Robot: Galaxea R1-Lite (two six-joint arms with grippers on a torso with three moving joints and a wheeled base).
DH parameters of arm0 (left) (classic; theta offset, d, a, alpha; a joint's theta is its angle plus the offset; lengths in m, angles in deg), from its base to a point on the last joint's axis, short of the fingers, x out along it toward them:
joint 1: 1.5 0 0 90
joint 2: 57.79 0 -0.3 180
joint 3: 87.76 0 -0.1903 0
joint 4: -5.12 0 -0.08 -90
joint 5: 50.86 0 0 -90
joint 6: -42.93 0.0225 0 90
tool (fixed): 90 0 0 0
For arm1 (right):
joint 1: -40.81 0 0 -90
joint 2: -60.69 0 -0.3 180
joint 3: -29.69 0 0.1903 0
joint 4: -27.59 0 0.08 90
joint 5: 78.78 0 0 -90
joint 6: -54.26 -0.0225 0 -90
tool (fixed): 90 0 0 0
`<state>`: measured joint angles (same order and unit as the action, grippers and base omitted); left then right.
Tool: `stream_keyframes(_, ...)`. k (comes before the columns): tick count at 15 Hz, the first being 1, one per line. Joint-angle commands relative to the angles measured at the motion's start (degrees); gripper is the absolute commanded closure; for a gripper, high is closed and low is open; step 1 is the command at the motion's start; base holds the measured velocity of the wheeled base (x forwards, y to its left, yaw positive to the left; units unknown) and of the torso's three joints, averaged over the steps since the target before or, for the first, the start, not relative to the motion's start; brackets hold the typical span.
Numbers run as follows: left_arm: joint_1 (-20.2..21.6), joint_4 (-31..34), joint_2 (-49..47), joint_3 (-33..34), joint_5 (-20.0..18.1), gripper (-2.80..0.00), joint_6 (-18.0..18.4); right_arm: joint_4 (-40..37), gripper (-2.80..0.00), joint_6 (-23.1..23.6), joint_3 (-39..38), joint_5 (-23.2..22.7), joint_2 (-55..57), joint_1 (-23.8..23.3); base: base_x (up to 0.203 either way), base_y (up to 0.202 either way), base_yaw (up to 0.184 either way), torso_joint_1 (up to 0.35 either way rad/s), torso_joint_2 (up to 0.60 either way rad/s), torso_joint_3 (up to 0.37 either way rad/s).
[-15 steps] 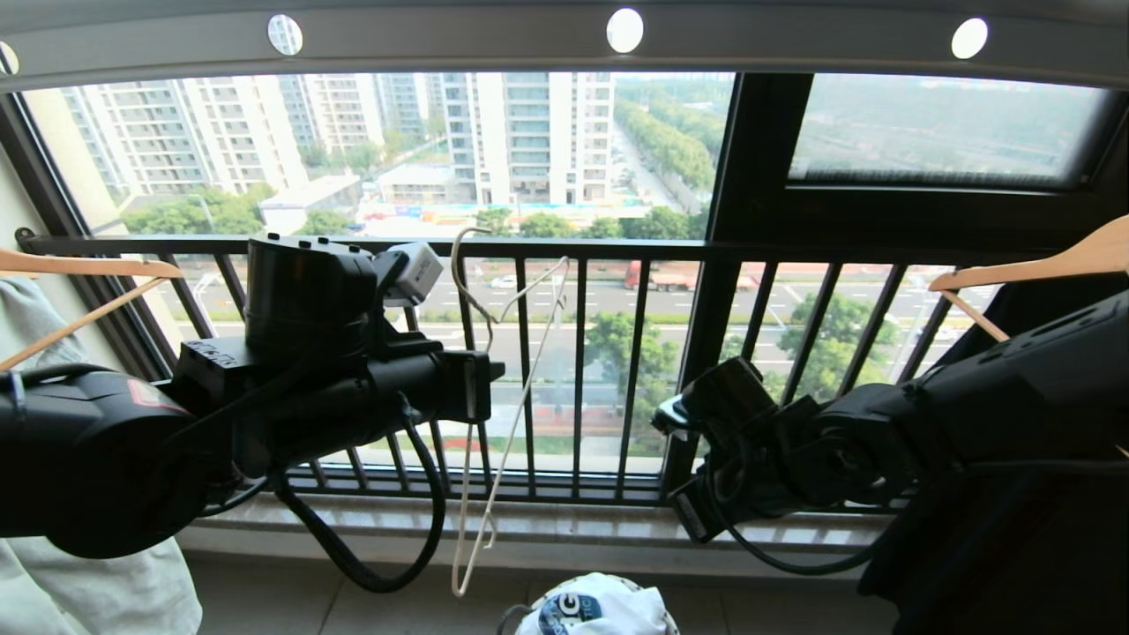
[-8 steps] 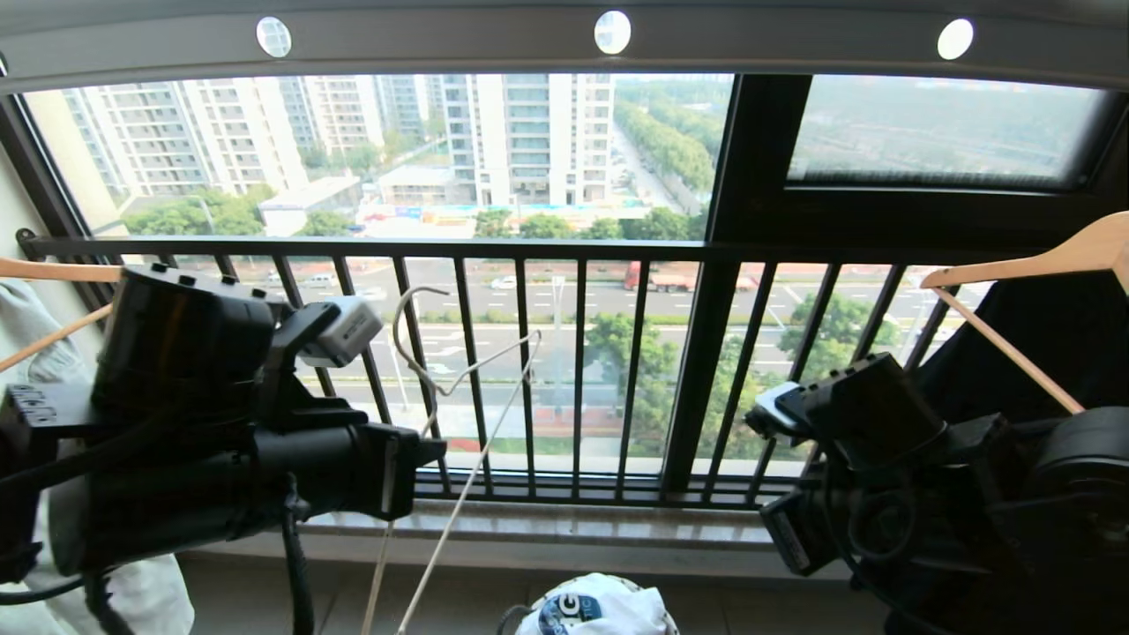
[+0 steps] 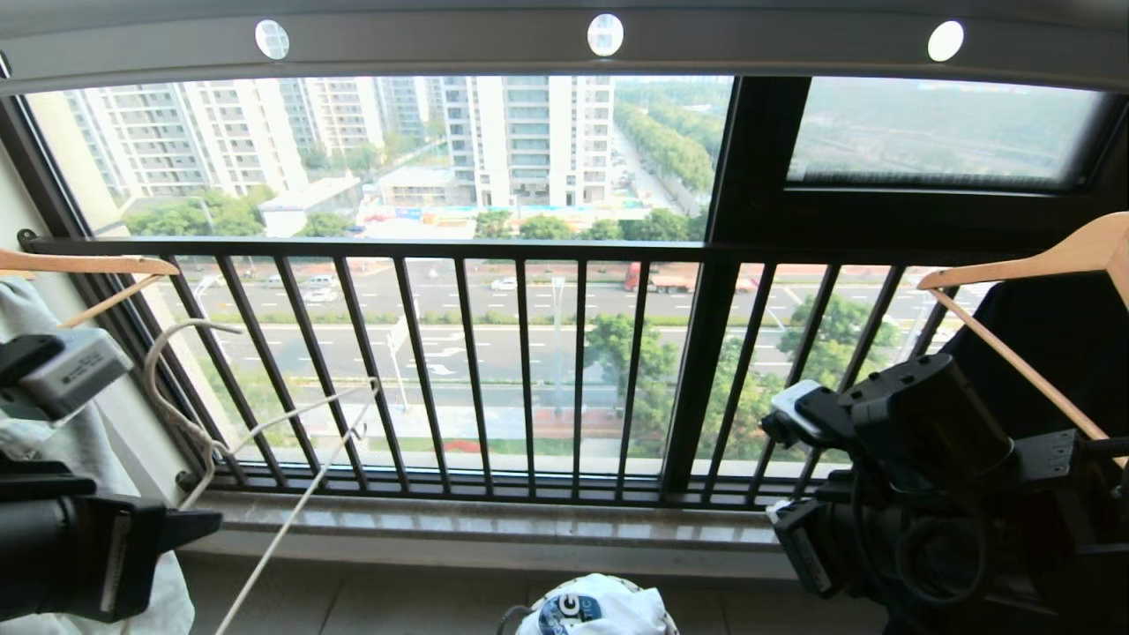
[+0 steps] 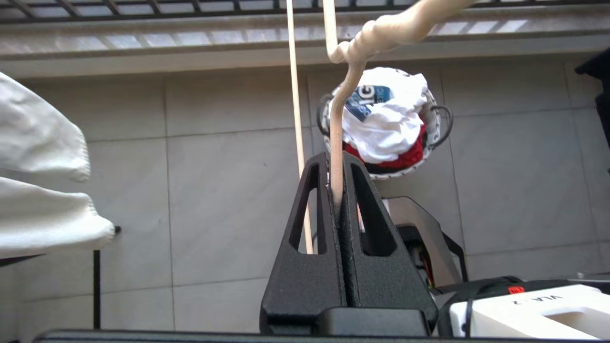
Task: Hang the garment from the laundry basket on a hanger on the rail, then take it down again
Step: Hang the clothes rack on the clothesline
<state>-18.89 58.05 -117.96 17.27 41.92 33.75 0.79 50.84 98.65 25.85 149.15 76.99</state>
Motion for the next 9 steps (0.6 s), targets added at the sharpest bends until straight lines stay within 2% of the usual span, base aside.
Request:
stream_keyframes(1,5.31,2.25,2.34,-5.84,1.67,0.0,4.46,1.43,0.0,1.33,0.49,0.14,0.65,1.69,0.0,0.0,0.0,0.0,0.0,0.0)
stream_keyframes(3,7.64,5.37,-0.52,-12.03,7.48,0.0,5.73,3.42,0.0,5.03,1.58,-0.06,0.67,2.23,0.0,0.0,0.0,0.0,0.0,0.0)
stream_keyframes(4,8.77,5.88,-2.26,-13.51,11.24,0.0,6.01,4.27,0.0,6.06,2.26,-0.12,0.7,2.57,0.0,0.0,0.0,0.0,0.0,0.0)
stream_keyframes(5,10.23,5.69,-3.48,-14.69,13.13,0.0,6.15,4.7,0.0,6.99,2.64,-0.13,0.71,2.84,0.0,0.0,0.0,0.0,0.0,0.0)
stream_keyframes(7,13.6,3.02,-5.78,-16.14,13.29,0.0,6.37,4.76,0.0,8.38,2.56,-0.16,0.11,3.19,0.0,0.0,0.0,0.0,0.0,0.0)
stream_keyframes(9,16.91,-0.4,-7.84,-17.94,13.26,0.0,6.61,4.87,0.0,7.05,2.07,-1.06,-0.11,4.51,0.0,0.0,0.0,0.0,0.0,0.0)
